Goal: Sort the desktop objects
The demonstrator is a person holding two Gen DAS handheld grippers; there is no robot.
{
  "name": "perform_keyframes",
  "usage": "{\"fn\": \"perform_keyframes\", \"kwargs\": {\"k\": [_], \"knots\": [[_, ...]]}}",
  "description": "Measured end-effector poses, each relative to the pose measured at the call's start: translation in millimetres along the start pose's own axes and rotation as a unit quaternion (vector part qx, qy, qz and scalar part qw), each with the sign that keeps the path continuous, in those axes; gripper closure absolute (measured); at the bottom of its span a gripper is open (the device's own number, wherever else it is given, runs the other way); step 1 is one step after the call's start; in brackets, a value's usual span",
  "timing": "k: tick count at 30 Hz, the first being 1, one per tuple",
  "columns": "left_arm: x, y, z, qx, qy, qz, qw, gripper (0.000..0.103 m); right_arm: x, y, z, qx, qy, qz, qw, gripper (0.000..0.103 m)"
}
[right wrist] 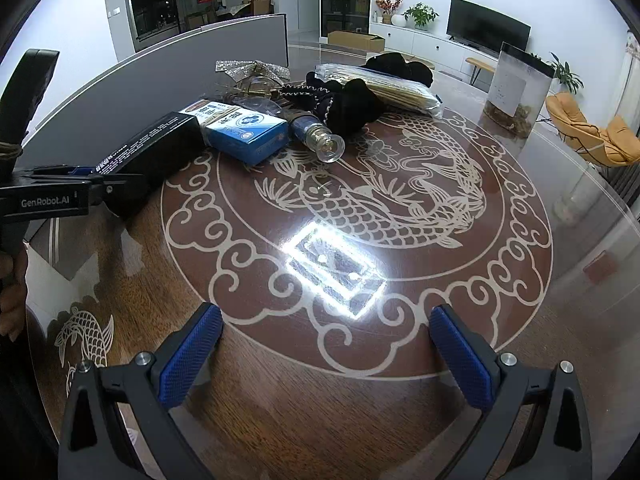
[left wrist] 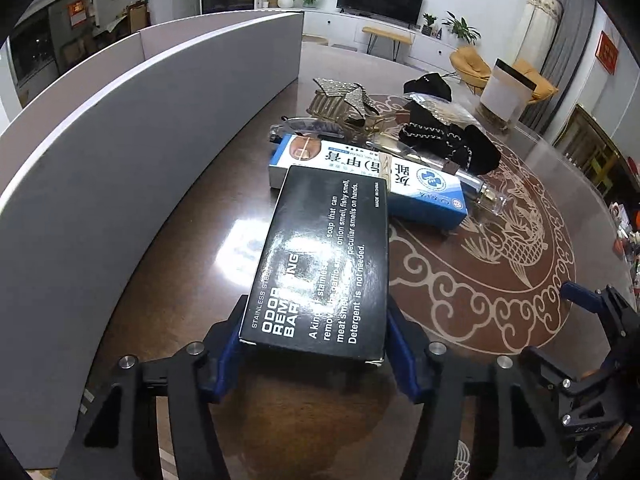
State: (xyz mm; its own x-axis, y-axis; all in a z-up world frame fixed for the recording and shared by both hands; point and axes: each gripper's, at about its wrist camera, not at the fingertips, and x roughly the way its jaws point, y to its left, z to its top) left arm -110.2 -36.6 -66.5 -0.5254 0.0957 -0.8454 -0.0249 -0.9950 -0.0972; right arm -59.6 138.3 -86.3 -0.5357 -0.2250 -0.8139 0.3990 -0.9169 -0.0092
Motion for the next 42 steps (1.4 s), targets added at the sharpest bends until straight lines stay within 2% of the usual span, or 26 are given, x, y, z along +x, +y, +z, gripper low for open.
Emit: {"fn": "perform_keyframes", "kwargs": {"k": [4, 6, 8, 10, 12, 16, 20, 24, 28, 30, 32, 33, 38, 42], "knots": [[-6.3, 14.2, -9.7, -0.028, -0.006, 0.015, 0.9995, 0.042, 5.7, 6.0, 18.6, -0.044, 0.002, 0.02, 0.999, 0.001], [-9.0, 25.9, -11.1, -0.049, -0.011, 0.026, 0.9984, 0.042, 6.8, 14.5, 43.7, -0.086, -0.024, 0.025, 0.996, 0.001], [-10.7, 38.1, -13.6, -0.074, -0.016, 0.029, 0.9967, 0.042, 14.8, 23.9, 75.9, -0.118, -0.033, 0.046, 0.991, 0.008], [-13.1, 45.7, -14.9, -0.088, -0.02, 0.029, 0.9955, 0.042, 31.6, 36.6, 109.1, -0.145, -0.019, 0.084, 0.986, 0.024], [-13.8, 48.6, -15.6, -0.093, -0.023, 0.029, 0.995, 0.042, 47.9, 49.0, 130.1, -0.167, 0.001, 0.109, 0.98, 0.029], [-11.2, 44.4, -13.6, -0.084, -0.026, 0.038, 0.9954, 0.042, 73.0, 81.8, 151.7, -0.24, 0.033, 0.132, 0.961, 0.033], [-10.8, 44.1, -12.8, -0.078, -0.029, 0.044, 0.9955, 0.042, 79.9, 89.7, 163.5, -0.25, 0.041, 0.144, 0.957, 0.035], [-10.7, 44.6, -12.2, -0.081, -0.032, 0.042, 0.9954, 0.042, 78.1, 97.0, 159.8, -0.26, 0.05, 0.133, 0.955, 0.043], [-6.3, 40.7, -8.8, -0.078, -0.033, 0.048, 0.9953, 0.042, 79.5, 103.9, 138.9, -0.278, 0.062, 0.118, 0.951, 0.044], [-6.2, 41.8, -8.4, -0.08, -0.036, 0.044, 0.9952, 0.042, 81.1, 97.9, 140.0, -0.259, 0.058, 0.117, 0.957, 0.044], [-5.4, 41.6, -7.4, -0.078, -0.037, 0.039, 0.9955, 0.042, 85.3, 94.4, 142.4, -0.24, 0.054, 0.114, 0.962, 0.056], [-4.6, 39.7, -6.9, -0.072, -0.037, 0.037, 0.996, 0.042, 86.6, 93.1, 142.2, -0.231, 0.055, 0.12, 0.964, 0.058], [-0.7, 12.4, -8.8, -0.01, -0.033, 0.012, 0.9993, 0.043, 79.9, 88.6, 122.7, -0.201, 0.033, 0.104, 0.973, 0.058], [-0.3, -25.4, -15.7, 0.07, -0.026, -0.029, 0.9968, 0.043, 54.9, 55.6, 77.2, -0.13, 0.017, 0.081, 0.988, 0.058]]}}
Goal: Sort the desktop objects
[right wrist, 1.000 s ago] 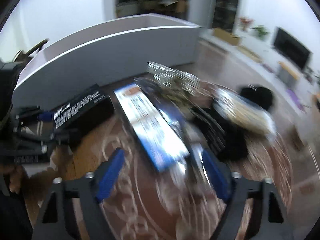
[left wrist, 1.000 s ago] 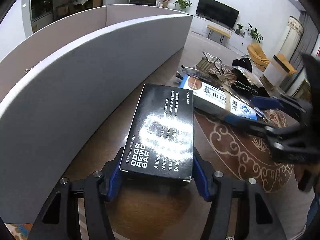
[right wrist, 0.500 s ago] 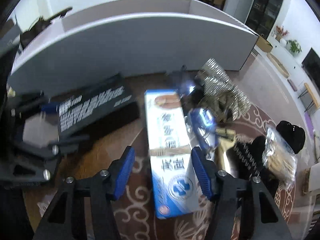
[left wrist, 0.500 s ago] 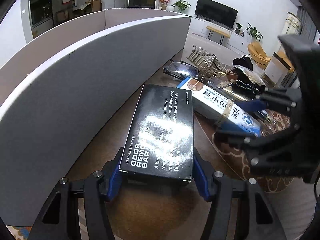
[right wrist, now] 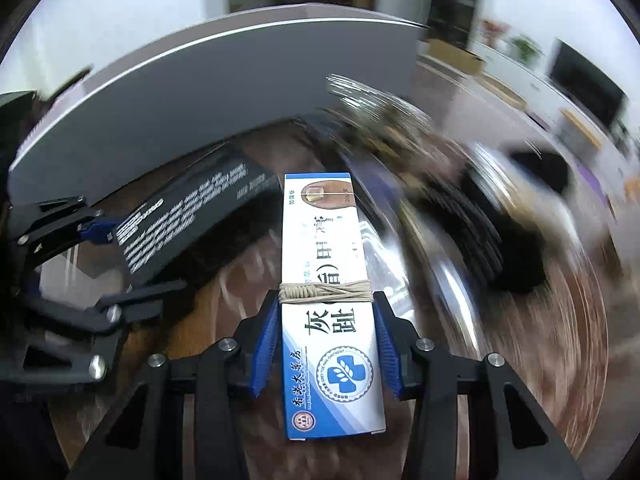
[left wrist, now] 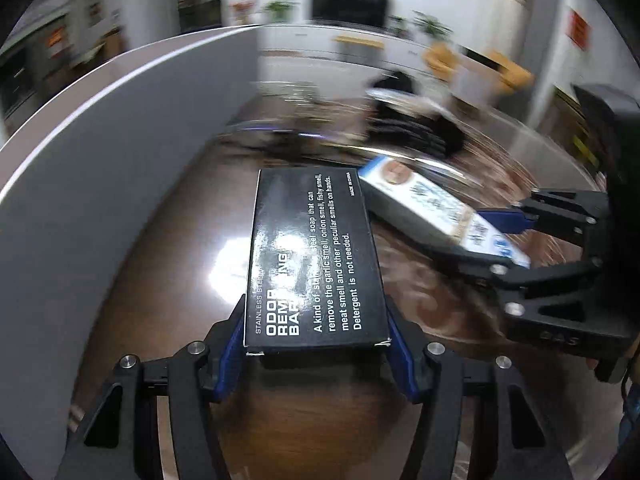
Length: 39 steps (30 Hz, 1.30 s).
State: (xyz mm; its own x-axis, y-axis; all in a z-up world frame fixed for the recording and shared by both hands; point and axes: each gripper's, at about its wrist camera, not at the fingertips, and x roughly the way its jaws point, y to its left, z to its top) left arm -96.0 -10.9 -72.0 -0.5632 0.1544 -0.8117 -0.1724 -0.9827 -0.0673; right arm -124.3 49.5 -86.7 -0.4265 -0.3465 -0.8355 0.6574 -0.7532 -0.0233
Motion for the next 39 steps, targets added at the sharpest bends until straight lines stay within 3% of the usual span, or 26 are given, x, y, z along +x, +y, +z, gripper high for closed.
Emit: {"fn": "perform_keyframes", "kwargs": {"k": [3, 5, 8, 10, 14, 16, 24, 39], "knots": [[-3.0, -27.7, -5.6, 0.046, 0.006, -0.046, 0.9979, 0.044, -33.6, -16.8, -55.4, 0.04, -0.01, -0.038, 0.998, 0.058], [-4.4, -42.2, -8.4, 0.064, 0.008, -0.05, 0.9966, 0.043, -57.6, -30.5, -93.7, 0.077, -0.016, -0.066, 0.995, 0.058], [-2.9, -51.6, -9.8, 0.068, 0.011, -0.041, 0.9968, 0.025, -81.4, -46.0, -129.0, 0.127, -0.025, -0.105, 0.986, 0.054], [1.4, -56.9, -10.8, 0.077, 0.017, -0.023, 0.9966, 0.012, -89.0, -56.2, -132.0, 0.149, -0.027, -0.119, 0.981, 0.029], [6.9, -55.4, -9.9, 0.079, 0.021, -0.007, 0.9967, 0.0, -90.2, -64.9, -128.9, 0.165, -0.03, -0.131, 0.977, 0.024], [9.1, -49.3, -9.2, 0.066, 0.023, -0.005, 0.9975, 0.0, -90.7, -66.5, -127.5, 0.175, -0.027, -0.129, 0.976, 0.016], [7.4, -46.0, -12.7, 0.062, 0.019, -0.003, 0.9979, 0.0, -81.8, -60.1, -124.8, 0.187, -0.015, -0.124, 0.974, 0.0], [7.1, -47.4, -11.9, 0.063, 0.017, -0.006, 0.9978, 0.0, -80.7, -60.6, -124.4, 0.189, -0.014, -0.123, 0.974, 0.0]]}}
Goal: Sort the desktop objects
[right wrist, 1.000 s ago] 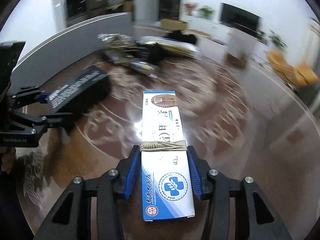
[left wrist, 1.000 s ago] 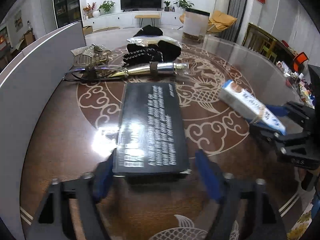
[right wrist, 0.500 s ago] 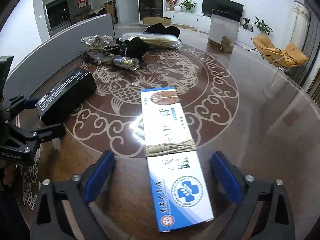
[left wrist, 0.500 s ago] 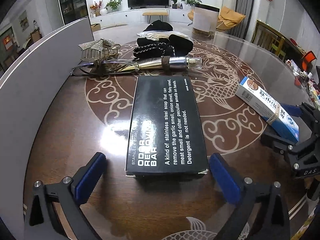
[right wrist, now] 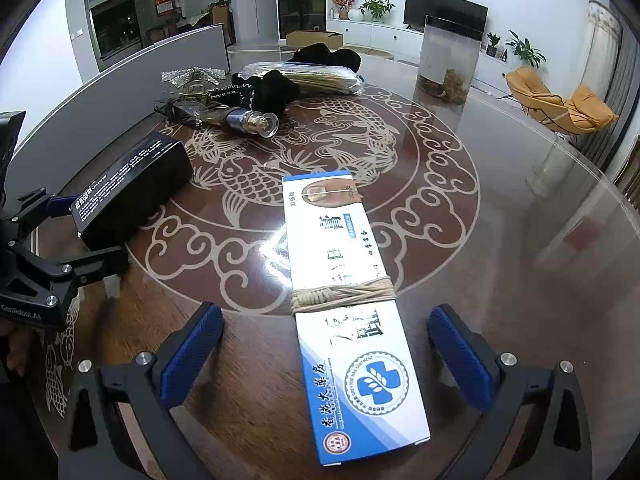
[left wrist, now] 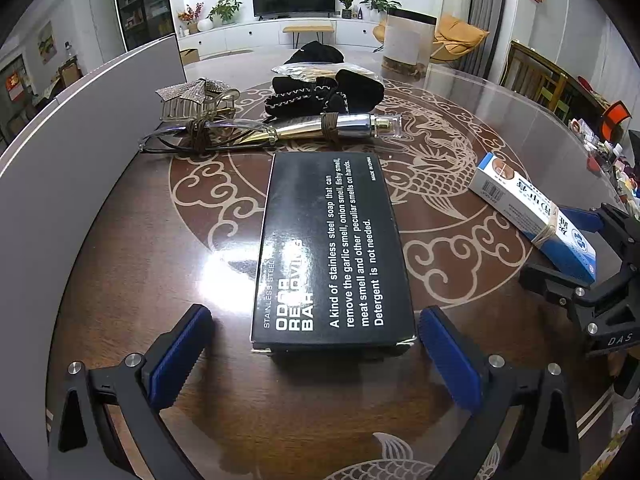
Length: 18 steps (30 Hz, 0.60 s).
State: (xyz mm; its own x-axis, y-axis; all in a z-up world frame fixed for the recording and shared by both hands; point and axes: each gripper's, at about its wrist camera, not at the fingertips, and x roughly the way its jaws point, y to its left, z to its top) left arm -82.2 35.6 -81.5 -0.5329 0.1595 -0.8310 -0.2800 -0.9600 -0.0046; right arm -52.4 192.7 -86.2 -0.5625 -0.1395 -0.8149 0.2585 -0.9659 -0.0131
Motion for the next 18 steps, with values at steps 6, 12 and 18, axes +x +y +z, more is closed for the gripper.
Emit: {"fn": "perform_keyframes", "kwargs": {"k": [6, 12, 18], "knots": [[-0.8, -0.2, -1.0, -0.002, -0.001, 0.001, 1.0, 0.0, -0.1, 0.3, -0.2, 0.0, 0.0, 0.0, 1.0, 0.0], [-1.0, -0.5, -1.2, -0.004, -0.002, 0.003, 1.0, 0.0, -0.4, 0.1, -0.5, 0.0, 0.0, 0.0, 1.0, 0.0], [-0.9, 0.0, -1.3, -0.004, -0.003, 0.004, 1.0, 0.0, -0.6, 0.0, -0.7, 0.0, 0.0, 0.0, 1.0, 0.0]]}}
